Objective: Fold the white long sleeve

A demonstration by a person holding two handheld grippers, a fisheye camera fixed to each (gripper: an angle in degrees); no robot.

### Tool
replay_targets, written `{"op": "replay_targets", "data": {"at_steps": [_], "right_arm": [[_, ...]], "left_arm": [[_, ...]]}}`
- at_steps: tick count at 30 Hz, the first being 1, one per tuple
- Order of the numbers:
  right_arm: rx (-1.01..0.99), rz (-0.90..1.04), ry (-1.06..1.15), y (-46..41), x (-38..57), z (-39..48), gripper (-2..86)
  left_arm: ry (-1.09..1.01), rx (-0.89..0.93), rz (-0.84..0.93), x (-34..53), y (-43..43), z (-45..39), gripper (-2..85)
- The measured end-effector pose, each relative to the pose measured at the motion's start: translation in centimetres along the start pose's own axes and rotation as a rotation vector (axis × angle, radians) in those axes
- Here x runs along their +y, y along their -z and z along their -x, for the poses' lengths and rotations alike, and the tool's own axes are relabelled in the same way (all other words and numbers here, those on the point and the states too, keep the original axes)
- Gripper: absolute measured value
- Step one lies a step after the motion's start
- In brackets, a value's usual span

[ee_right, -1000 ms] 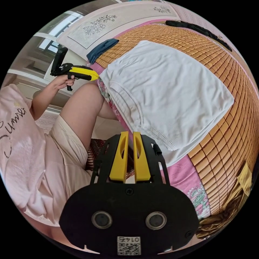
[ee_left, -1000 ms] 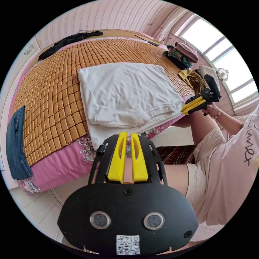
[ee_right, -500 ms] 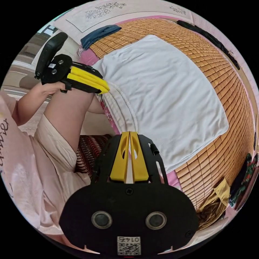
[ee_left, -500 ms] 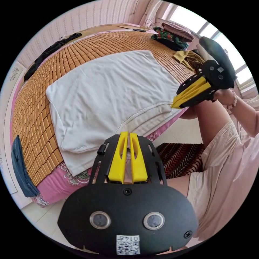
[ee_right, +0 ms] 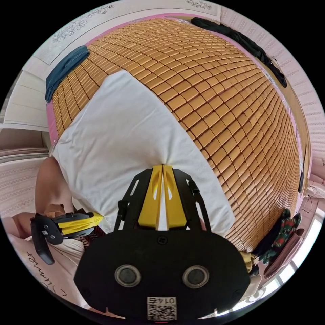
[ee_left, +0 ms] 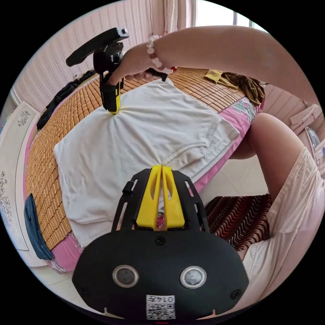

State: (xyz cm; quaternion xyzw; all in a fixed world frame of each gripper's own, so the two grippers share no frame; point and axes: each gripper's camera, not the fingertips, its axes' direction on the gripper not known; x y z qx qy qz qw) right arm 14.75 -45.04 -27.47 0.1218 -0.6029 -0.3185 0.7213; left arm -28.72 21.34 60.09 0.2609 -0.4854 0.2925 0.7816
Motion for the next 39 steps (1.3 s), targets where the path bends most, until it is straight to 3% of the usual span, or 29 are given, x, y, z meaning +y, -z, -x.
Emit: {"op": "replay_targets", "data": {"at_steps": [10, 15, 19, 23, 28, 31, 35, 39], "right_arm": [[-0.030, 0.024, -0.077, -1.0, -0.9, -4.7, -1.0], [-0.211, -0.270, -0.180, 0.4, 8.6, -7.9, -0.8], [-0.321, -0.440, -0.327, -0.7, 20.7, -9.4, -0.2], [-0.268, -0.325, -0.515, -4.8, 32.2, -8.7, 4.3], [-0.449, -0.266, -0.592, -8.1, 38.1, -8.4, 11.4], [-0.462, -0.266, -0.633, -9.8, 39.6, -9.5, 10.4], [-0.491, -0.239, -0.595, -11.2, 40.8, -11.4, 0.5], [-0.559, -0.286, -0.545, -11.3, 42.6, -12.7, -0.5]], "left_arm": [[0.001, 0.068, -0.096, 3.1, 0.2, -1.7, -0.9], [0.019, 0.068, -0.110, 3.9, 0.9, -2.2, -0.6], [-0.004, 0.036, -0.245, 4.3, 2.9, -3.5, 3.4], [-0.059, 0.091, -0.330, 3.9, 3.6, -5.0, 9.4], [-0.188, 0.169, -0.310, 2.1, 2.8, -8.5, 11.3], [-0.209, 0.191, -0.305, 0.9, 2.3, -10.2, 14.4], [-0.206, 0.189, -0.282, -0.4, 1.3, -11.7, 16.2], [-0.191, 0.203, -0.252, -1.4, 0.0, -13.0, 17.4]]}}
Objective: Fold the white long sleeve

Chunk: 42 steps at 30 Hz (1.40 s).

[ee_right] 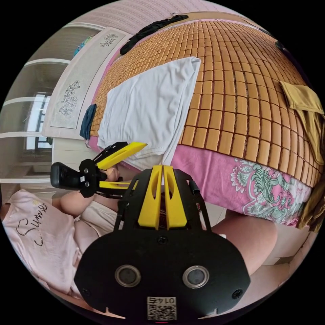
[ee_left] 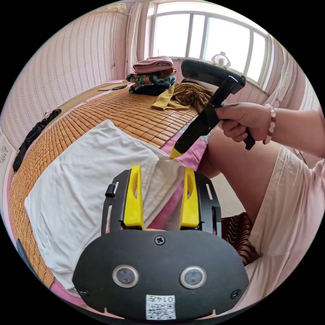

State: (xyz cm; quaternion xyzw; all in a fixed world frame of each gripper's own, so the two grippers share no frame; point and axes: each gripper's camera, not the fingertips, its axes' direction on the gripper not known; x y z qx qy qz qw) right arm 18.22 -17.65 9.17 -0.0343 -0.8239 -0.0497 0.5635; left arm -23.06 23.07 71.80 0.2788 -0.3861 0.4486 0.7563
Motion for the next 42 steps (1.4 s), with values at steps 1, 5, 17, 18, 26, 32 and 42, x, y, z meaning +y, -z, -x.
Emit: {"op": "replay_targets", "data": {"at_steps": [1, 5, 17, 18, 26, 32, 42], "right_arm": [[-0.002, 0.000, 0.003, 0.1, 0.1, -0.2, -0.6], [-0.095, -0.035, 0.024, 1.5, 1.1, -1.6, -0.1], [-0.232, -0.252, -0.205, 3.3, 4.8, -8.8, 16.4], [-0.253, -0.270, -0.254, 2.7, 5.0, -9.9, 17.0], [-0.464, -0.359, -0.446, 0.4, 5.9, -14.1, 8.7], [-0.450, -0.350, -0.445, 1.1, 6.7, -15.1, 4.6], [-0.421, -0.450, -0.267, 10.5, 7.5, -13.8, 1.6]], "left_arm": [[-0.008, 0.007, 0.028, -0.1, -0.7, -0.3, 17.5], [-0.018, -0.018, 0.077, -0.6, -1.9, -0.7, 13.7], [0.085, -0.072, 0.177, -1.8, 4.7, -0.9, -0.7], [0.070, -0.095, 0.177, -1.7, 5.6, -1.6, -0.7], [0.017, -0.154, 0.203, 0.4, 9.7, -4.9, -0.7], [0.046, -0.171, 0.176, 1.6, 12.4, -4.3, -0.7], [0.081, -0.023, 0.054, 1.6, 13.7, -1.7, -0.6]]}}
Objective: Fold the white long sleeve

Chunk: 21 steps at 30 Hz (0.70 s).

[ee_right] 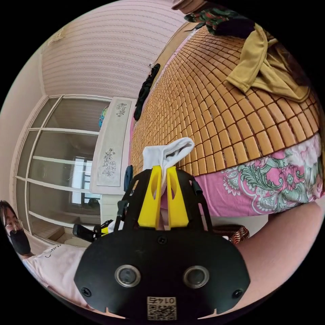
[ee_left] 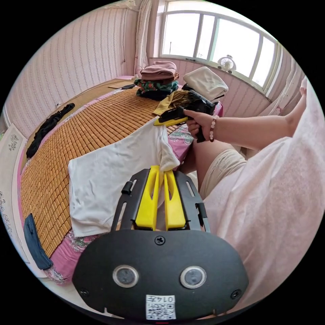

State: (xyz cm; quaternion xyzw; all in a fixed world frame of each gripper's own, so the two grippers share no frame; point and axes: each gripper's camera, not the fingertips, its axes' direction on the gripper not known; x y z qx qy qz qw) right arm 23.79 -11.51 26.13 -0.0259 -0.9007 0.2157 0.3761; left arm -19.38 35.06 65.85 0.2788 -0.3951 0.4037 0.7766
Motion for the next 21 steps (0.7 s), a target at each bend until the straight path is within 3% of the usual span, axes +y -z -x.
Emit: {"op": "replay_targets", "data": {"at_steps": [10, 16, 21], "right_arm": [[0.167, -0.019, 0.057, 5.5, -1.0, 6.8, 1.5], [0.297, 0.203, 0.256, -3.4, -5.7, 16.2, 1.8], [0.398, 0.406, 0.352, -16.3, -9.3, 22.3, 2.6]], "left_arm": [[0.078, 0.243, -0.149, -0.9, -0.7, 5.1, -0.7], [0.369, 0.224, -0.162, 3.3, -0.7, 11.1, -0.7], [0.622, 0.154, -0.139, 7.4, -1.6, 15.8, -0.6]]}}
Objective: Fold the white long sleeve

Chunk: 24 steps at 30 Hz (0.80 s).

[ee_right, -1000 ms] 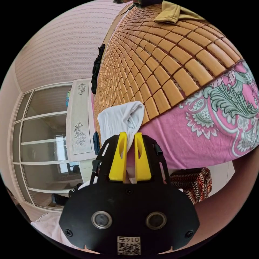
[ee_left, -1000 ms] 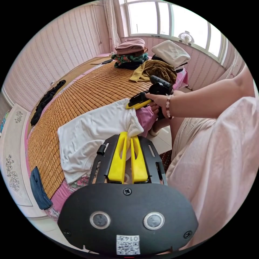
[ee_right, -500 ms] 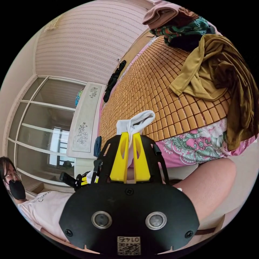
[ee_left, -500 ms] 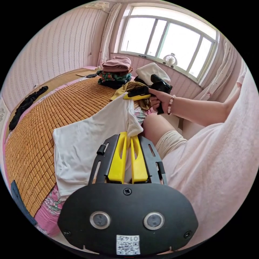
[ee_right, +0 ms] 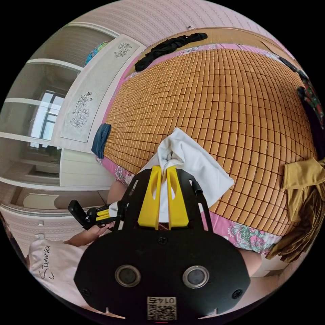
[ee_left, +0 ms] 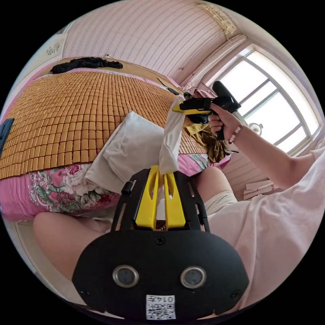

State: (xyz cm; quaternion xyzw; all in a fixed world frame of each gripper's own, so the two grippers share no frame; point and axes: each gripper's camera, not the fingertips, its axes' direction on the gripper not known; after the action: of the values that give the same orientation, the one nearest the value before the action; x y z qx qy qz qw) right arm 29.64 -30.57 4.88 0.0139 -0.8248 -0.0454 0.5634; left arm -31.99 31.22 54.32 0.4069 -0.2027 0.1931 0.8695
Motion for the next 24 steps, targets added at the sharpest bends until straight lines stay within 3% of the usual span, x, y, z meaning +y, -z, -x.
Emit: {"op": "replay_targets", "data": {"at_steps": [6, 13, 18, 24], "right_arm": [[0.087, 0.114, -0.017, -5.7, -6.9, 5.4, 4.8], [0.147, 0.057, 0.001, -5.4, -9.8, 8.6, 7.3], [0.346, 0.154, 0.171, -7.3, -11.9, 12.2, 13.6], [0.476, 0.263, 0.301, -10.6, -14.3, 15.9, 16.4]], "left_arm": [[0.247, -0.093, 0.014, 0.0, -1.0, 5.2, 1.8], [0.408, -0.161, -0.033, -0.2, 1.3, 9.7, 4.8], [0.295, -0.321, 0.035, -1.7, 2.1, 9.4, 7.9], [0.151, -0.309, 0.084, -3.7, -1.7, 8.6, 13.1]]}}
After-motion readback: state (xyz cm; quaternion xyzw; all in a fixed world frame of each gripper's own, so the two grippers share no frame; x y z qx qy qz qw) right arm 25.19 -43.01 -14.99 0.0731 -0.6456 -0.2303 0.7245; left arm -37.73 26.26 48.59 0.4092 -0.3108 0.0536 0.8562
